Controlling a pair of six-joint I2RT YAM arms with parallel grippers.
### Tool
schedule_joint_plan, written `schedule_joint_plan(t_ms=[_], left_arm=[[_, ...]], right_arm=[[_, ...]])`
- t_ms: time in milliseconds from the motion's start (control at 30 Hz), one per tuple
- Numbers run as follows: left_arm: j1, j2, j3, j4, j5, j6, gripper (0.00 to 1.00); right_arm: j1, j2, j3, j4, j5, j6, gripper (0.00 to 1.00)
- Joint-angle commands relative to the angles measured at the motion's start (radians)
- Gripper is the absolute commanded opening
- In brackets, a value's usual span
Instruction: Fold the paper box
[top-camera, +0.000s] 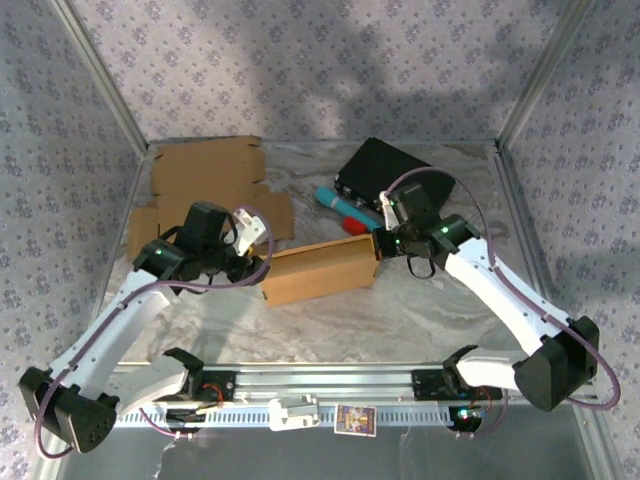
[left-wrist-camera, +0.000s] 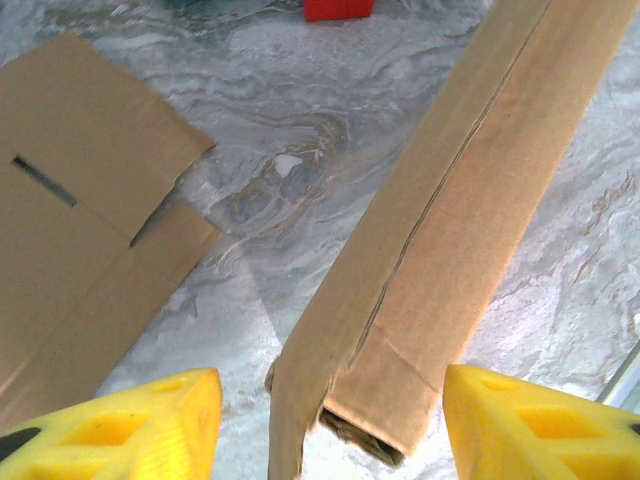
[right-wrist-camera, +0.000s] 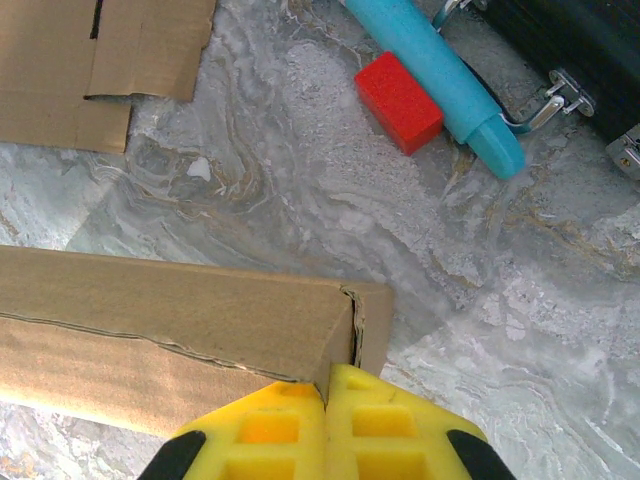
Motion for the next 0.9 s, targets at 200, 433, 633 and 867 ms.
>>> schedule_joint_plan(t_ms=[200, 433, 633, 867], left_arm=[[0.018, -0.017, 0.098, -0.235, -0.062, -0.075, 0.51], [0.020, 0.052, 0.110, -0.202, -0.070, -0.044, 0.44], [0.019, 0.083, 0.102, -0.157, -0.078, -0.048, 0.36], [0.019, 0.117, 0.114, -0.174, -0.073, -0.046, 0.22]], right_arm=[[0.005, 0.023, 0.029, -0.092, 0.013, 0.020, 0.00], [0.004, 0.022, 0.025, -0.092, 0.010, 0.021, 0.00], [0.003, 0.022, 0.030, -0.091, 0.008, 0.023, 0.00], [0.003, 0.026, 0.033, -0.091, 0.010, 0.022, 0.00]])
